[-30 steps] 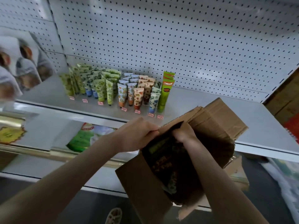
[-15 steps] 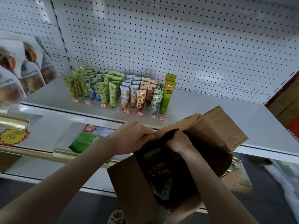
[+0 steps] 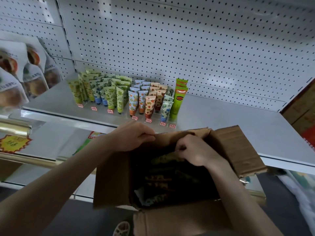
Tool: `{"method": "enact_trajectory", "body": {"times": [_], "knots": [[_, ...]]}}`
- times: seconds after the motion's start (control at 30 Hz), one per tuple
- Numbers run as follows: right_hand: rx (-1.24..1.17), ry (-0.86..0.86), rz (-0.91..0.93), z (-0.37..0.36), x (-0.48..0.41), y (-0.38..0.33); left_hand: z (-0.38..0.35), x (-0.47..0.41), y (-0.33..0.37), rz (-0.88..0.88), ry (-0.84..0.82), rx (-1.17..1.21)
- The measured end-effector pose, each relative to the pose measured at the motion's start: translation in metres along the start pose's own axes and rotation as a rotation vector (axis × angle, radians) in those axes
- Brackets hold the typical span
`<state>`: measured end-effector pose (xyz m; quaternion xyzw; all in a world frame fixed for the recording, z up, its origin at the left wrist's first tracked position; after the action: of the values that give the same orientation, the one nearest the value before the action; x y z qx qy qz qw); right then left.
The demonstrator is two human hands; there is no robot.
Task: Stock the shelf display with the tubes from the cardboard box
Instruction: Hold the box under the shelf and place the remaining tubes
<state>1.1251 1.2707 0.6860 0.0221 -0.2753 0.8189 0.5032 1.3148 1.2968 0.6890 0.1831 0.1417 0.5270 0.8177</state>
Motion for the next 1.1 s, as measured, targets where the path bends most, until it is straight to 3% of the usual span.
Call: {"method": "enact_trajectory", "body": {"times": [0.13,0.23,0.43,0.73,1.1], "knots": [[-0.090,-0.029,0.054,0.012,0.011,-0.014,0.000,-0.003,-0.009,0.026,-0.032,0.002],[-0.300,-0.062,0.051,0.008,0.014,-0.019,0.002,0.000,-0.016,0.047,-0.009,0.000],[-0.443,0.073,0.121,0.011,0.008,-0.026,0.002,0.012,-0.040,0.096,0.058,0.020],[-0.750,0.299,0.155,0.024,-0.013,-0.050,0.010,0.018,-0.074,0.143,-0.010,0.036],[-0.919,0.432,0.213,0.033,-0.063,-0.095,0.037,0.038,-0.131,0.204,0.020,0.115]]}}
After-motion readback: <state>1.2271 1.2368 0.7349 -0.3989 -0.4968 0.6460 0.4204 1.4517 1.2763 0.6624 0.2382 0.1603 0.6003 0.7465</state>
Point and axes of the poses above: each hand's wrist, its own x-axis away from the middle knuckle, its own z-axis out of the back of the hand, y = z × x, the point moved 3 cm from there along -x, towards the middle knuckle, and after that the axes turned 4 degrees about -y, right-handed, at the moved point
